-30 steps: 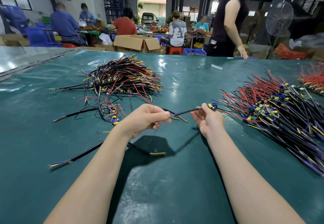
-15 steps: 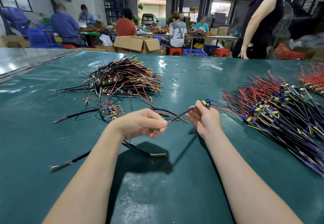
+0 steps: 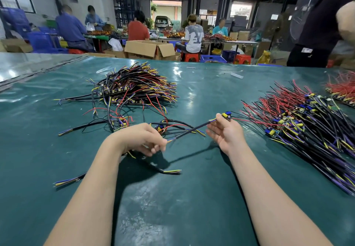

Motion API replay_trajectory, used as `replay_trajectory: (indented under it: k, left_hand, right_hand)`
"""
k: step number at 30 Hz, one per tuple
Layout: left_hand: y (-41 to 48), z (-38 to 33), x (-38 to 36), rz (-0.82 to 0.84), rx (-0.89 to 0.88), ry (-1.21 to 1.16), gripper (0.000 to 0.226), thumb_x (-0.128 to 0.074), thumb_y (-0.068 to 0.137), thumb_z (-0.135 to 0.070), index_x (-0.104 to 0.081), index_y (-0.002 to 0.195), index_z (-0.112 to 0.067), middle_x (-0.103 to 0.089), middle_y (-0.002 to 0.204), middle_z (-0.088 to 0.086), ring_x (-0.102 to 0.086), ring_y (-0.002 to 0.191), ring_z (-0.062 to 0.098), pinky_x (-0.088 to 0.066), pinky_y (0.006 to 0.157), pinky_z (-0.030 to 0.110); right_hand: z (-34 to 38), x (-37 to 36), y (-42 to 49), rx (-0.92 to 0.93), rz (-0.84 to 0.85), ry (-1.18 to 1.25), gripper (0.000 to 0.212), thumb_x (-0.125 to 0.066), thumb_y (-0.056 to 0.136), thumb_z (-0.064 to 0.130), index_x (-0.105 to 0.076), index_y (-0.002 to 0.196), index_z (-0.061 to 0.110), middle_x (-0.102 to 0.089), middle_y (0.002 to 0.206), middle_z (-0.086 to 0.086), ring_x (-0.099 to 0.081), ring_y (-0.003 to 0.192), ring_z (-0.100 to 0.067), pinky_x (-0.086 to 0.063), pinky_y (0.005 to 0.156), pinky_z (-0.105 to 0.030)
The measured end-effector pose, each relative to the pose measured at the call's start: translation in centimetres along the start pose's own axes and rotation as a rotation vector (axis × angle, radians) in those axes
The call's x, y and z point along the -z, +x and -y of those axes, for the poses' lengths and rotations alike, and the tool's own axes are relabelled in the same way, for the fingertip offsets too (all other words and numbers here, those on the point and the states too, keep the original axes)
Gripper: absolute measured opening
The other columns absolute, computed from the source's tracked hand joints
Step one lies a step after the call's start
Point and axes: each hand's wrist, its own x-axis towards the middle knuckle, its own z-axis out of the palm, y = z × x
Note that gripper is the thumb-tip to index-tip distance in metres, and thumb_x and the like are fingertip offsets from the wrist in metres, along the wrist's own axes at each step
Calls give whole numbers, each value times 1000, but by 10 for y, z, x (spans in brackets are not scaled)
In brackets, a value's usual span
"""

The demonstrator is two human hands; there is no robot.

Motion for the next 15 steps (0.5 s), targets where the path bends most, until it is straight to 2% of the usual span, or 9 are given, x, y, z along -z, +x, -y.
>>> replay_trajectory:
  k: [2,4,6,8,11,15]
  left_hand:
    - [0,-6,-2,17,15,26,22,-65,84,-14,-73,63,-16,-59,54,-6,-56,53,4,-51,56,16]
    - [5,-13,-9,-90,-1,35,15,-58,89,-17,-71,83,-13,-63,64,-6,-59,60,5,-54,60,17]
    - [11,-20,-23,-102,-12,50,21,-46,96,-23,-63,94,-12,-63,72,-2,-59,60,7,-51,58,17]
    - [16,-24,-38,-113,-73,80,25,-41,98,-21,-62,87,-12,-57,62,0,-54,47,7,-48,47,17]
    - [18,-27,-46,-179,-201,187,29,-44,96,-20,-62,73,-16,-39,44,-10,-37,38,9,-40,41,20]
    - [17,-30,-50,8,-178,303,32,-49,93,-22,-61,63,-21,-36,36,-10,-33,35,6,-39,40,16]
  right_hand:
    - [-1,-3,-1,-8,16,-41,24,-46,96,11,-46,72,12,-57,41,4,-58,38,-7,-48,38,-18]
    - [-3,-10,-3,-7,51,-90,25,-46,96,10,-46,71,10,-57,41,3,-58,38,-8,-49,39,-19]
    - [-6,-16,-5,-3,79,-94,25,-45,96,8,-45,71,9,-57,41,2,-59,38,-8,-50,40,-19]
    - [-6,-20,-6,-9,79,-54,24,-45,96,8,-45,71,8,-57,40,2,-59,38,-9,-49,39,-19]
    - [-3,-19,-5,-10,50,23,24,-45,96,8,-45,72,9,-57,40,2,-56,35,-7,-48,38,-17]
    - [-7,-18,-7,-4,52,-130,23,-49,94,12,-46,72,16,-57,41,7,-48,32,-1,-42,37,-13]
